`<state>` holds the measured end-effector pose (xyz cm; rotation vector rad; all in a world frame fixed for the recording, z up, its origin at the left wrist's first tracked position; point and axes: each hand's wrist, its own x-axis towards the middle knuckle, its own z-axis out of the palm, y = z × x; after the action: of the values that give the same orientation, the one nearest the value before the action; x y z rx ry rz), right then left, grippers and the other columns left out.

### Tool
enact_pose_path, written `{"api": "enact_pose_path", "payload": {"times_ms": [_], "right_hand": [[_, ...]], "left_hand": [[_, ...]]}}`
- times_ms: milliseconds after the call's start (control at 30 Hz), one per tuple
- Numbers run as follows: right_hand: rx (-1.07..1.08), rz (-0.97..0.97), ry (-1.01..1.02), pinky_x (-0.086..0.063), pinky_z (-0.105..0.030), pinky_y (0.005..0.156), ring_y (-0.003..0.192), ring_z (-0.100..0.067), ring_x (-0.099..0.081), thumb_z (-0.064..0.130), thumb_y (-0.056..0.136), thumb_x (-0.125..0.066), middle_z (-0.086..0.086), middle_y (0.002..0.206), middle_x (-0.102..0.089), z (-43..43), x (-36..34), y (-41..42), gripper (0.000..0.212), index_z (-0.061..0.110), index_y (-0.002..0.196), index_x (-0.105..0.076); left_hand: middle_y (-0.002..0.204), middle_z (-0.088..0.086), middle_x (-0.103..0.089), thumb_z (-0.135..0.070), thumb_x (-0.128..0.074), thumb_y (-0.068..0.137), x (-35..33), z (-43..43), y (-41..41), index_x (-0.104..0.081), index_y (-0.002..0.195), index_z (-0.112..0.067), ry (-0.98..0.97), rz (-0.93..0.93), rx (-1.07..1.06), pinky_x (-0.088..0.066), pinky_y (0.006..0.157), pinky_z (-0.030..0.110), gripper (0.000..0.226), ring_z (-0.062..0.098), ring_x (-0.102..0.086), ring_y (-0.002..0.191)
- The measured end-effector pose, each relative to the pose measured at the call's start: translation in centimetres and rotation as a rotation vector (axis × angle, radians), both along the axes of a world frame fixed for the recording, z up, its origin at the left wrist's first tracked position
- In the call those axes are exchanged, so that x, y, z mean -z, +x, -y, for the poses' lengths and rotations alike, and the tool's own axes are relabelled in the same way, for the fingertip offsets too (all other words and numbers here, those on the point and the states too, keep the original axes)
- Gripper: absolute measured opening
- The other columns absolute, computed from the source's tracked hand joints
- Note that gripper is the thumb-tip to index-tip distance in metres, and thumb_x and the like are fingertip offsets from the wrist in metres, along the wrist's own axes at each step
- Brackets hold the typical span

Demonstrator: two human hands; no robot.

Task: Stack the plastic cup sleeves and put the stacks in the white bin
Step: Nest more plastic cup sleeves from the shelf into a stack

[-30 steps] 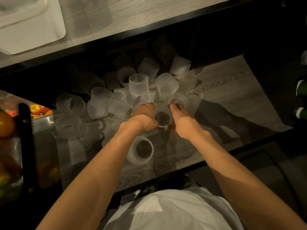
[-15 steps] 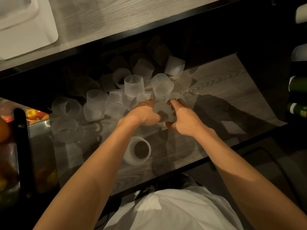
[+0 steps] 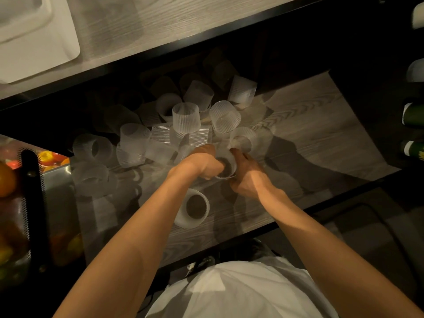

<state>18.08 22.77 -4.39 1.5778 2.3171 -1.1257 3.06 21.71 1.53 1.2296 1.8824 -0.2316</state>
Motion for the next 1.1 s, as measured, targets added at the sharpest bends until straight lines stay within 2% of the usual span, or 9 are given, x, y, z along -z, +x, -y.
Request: {"api": "enact_pose_path", "payload": {"times_ms": [67, 133, 267, 467, 700, 767, 867, 967, 1100], "right_hand": [[0.022, -0.028, -0.025, -0.054, -0.040, 0.088, 0.116, -0.035, -0.061, 0.021, 0.079, -0.074, -0.009, 0.129, -0.057, 0.3, -0.2, 0.1, 0.072, 0.024, 0.140, -0.038], [0.046, -0.059, -0.020, -0.056, -0.042, 0.086, 0.111, -0.033, -0.063, 0.029, 0.078, -0.076, -0.007, 0.126, -0.059, 0.4, -0.8, 0.4, 0.067, 0.026, 0.135, -0.040], [0.098, -0.128, 0.113, -0.055, -0.046, 0.093, 0.108, -0.028, -0.065, 0.029, 0.078, -0.083, -0.007, 0.121, -0.061, -1.1, -3.2, 1.6, 0.078, 0.025, 0.142, -0.039], [0.210, -0.195, 0.269, -0.054, -0.044, 0.096, 0.116, -0.030, -0.059, 0.013, 0.077, -0.082, -0.009, 0.137, -0.046, -4.1, -4.1, 2.8, 0.085, 0.025, 0.148, -0.037], [0.070, -0.085, 0.160, -0.048, -0.041, 0.098, 0.125, -0.036, -0.052, 0.010, 0.081, -0.077, -0.014, 0.141, -0.044, -3.8, -0.4, 3.8, 0.080, 0.015, 0.149, -0.036], [-0.012, 0.068, 0.053, -0.043, -0.040, 0.105, 0.132, -0.035, -0.046, 0.013, 0.081, -0.078, -0.013, 0.147, -0.038, -4.0, -0.1, 3.6, 0.089, 0.021, 0.154, -0.027], [-0.077, 0.179, -0.020, -0.041, -0.046, 0.112, 0.139, -0.035, -0.039, 0.015, 0.084, -0.076, -0.011, 0.154, -0.033, -4.9, -0.6, 3.5, 0.092, 0.028, 0.157, -0.021], [-0.001, 0.031, 0.095, -0.044, -0.044, 0.110, 0.135, -0.035, -0.044, 0.007, 0.086, -0.070, -0.013, 0.150, -0.040, -6.3, -2.0, 2.8, 0.078, 0.018, 0.153, -0.033], [0.141, -0.237, 0.169, -0.043, -0.036, 0.108, 0.134, -0.027, -0.047, 0.006, 0.092, -0.063, -0.007, 0.150, -0.042, -8.8, -3.2, 0.3, 0.067, 0.020, 0.152, -0.037]], "left_hand": [[0.111, 0.009, -0.065, -0.020, -0.058, 0.090, -0.2, 0.2, 0.1, -0.051, 0.131, -0.008, -0.027, 0.012, 0.023, -0.051, 0.074, 0.032, 0.044, 0.025, -0.065, 0.093], [0.113, 0.009, -0.067, -0.021, -0.058, 0.088, -0.4, 0.1, -0.2, -0.052, 0.131, -0.009, -0.015, 0.010, 0.032, -0.054, 0.082, 0.035, 0.045, 0.026, -0.065, 0.098], [0.093, 0.005, -0.072, -0.017, -0.058, 0.085, -1.8, -1.3, -1.0, -0.050, 0.125, -0.018, 0.131, 0.161, -0.067, -0.059, 0.085, 0.044, 0.041, 0.023, -0.071, 0.088], [0.105, -0.004, -0.058, -0.011, -0.061, 0.089, -2.4, -3.3, 0.8, -0.042, 0.143, -0.018, 0.383, 0.390, -0.189, -0.056, 0.094, 0.044, 0.057, 0.024, -0.067, 0.103], [0.144, 0.009, -0.050, -0.020, -0.060, 0.090, 1.2, -2.6, 1.8, -0.035, 0.151, -0.019, 0.166, 0.197, -0.043, -0.047, 0.100, 0.037, 0.066, 0.031, -0.051, 0.130], [0.146, 0.009, -0.049, -0.024, -0.061, 0.091, 1.9, -2.4, 1.5, -0.039, 0.147, -0.017, 0.124, 0.163, -0.023, -0.046, 0.102, 0.037, 0.061, 0.030, -0.049, 0.132], [0.135, 0.009, -0.056, -0.029, -0.062, 0.090, 2.1, -2.8, 0.8, -0.052, 0.135, -0.012, 0.137, 0.052, -0.013, -0.047, 0.086, 0.031, 0.049, 0.029, -0.057, 0.122], [0.113, 0.009, -0.069, -0.024, -0.060, 0.086, 1.7, -3.6, -0.4, -0.063, 0.111, -0.012, 0.308, -0.011, -0.273, -0.057, 0.078, 0.034, 0.028, 0.026, -0.067, 0.097], [0.127, 0.006, -0.059, -0.024, -0.064, 0.090, 1.1, -4.2, -1.0, -0.048, 0.135, -0.013, 0.407, 0.049, -0.492, -0.057, 0.090, 0.041, 0.049, 0.028, -0.065, 0.105]]}}
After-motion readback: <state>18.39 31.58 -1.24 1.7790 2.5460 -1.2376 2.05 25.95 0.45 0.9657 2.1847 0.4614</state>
